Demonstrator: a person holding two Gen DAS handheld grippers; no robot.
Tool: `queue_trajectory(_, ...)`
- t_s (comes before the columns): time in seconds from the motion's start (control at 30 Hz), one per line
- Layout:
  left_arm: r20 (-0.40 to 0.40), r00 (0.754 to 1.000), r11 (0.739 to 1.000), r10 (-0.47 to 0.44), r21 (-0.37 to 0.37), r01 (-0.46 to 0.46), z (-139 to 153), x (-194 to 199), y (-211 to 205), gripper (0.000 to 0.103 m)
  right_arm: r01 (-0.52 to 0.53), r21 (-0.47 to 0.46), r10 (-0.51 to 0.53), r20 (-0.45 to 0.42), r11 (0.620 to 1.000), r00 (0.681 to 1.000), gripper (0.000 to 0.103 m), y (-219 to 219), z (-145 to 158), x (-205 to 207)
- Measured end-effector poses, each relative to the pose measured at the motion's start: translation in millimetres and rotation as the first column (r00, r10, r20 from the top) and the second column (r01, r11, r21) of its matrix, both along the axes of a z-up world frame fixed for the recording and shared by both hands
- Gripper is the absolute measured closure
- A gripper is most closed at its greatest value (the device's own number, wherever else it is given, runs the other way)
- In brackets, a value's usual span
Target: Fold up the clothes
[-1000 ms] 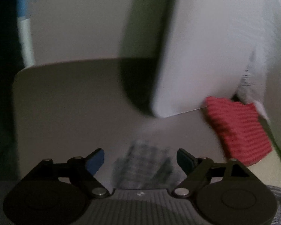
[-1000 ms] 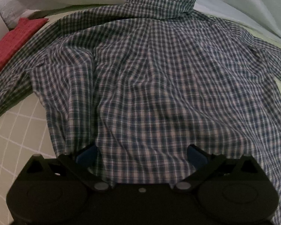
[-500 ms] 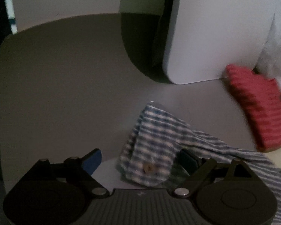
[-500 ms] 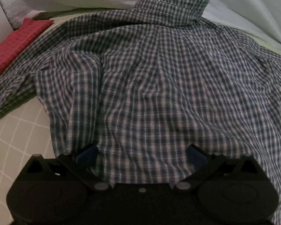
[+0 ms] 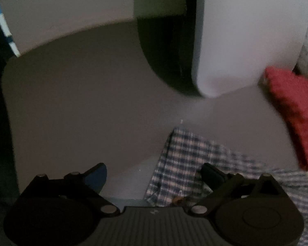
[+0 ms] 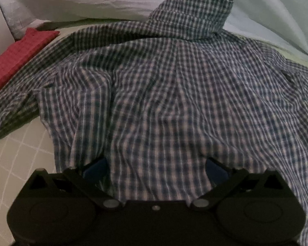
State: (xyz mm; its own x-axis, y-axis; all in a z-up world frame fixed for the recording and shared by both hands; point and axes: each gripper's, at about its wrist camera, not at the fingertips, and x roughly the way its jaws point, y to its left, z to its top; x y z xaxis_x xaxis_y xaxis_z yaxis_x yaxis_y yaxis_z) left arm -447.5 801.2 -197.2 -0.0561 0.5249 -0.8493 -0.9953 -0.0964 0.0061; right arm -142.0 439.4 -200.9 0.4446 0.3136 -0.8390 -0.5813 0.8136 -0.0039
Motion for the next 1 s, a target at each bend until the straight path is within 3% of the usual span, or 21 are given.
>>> queue_trajectory(0.2,0.037,0.991,0.983,-0.13,0.135,0.124,48,14,-42,0.005,-0.012,0.017,0.011,0.02,1.0,1.0,0.0,1,-2,2)
queue_trajectory(0.33,0.084,0.96,0.958,-0.267,0.133,0.255,62,41,-88,0.005,-0.027,0.038,0.027,0.006,0.999,1.0,0.0,-14,1,0)
queue_trajectory(0.5,0.16,0.875,0.89,-0.456,0.082,0.449,65,87,-162,0.005,0.021,0.1,-0.022,0.008,0.995,1.0,0.0,-67,16,-5)
queue_trajectory(0.63,0.175,0.76,0.777,-0.626,0.058,0.627,65,122,-233,0.005,0.073,0.115,-0.077,0.029,0.991,0.997,0.0,-119,25,-4)
queue_trajectory(0.8,0.16,0.626,0.637,-0.764,0.029,0.77,57,160,-308,0.005,0.187,0.064,-0.191,0.062,0.98,0.98,0.0,-206,27,9)
queue_trajectory(0.83,0.162,0.609,0.619,-0.777,0.018,0.785,55,164,-320,0.005,0.208,0.057,-0.211,0.06,0.976,0.976,0.0,-221,26,11)
queue_trajectory(0.9,0.158,0.609,0.615,-0.777,-0.014,0.789,45,168,-339,0.009,0.246,0.04,-0.248,0.056,0.968,0.967,0.0,-252,22,14)
queue_trajectory(1.0,0.159,0.616,0.617,-0.772,-0.047,0.786,31,170,-358,0.028,0.284,0.024,-0.285,0.047,0.959,0.957,0.0,-294,15,18)
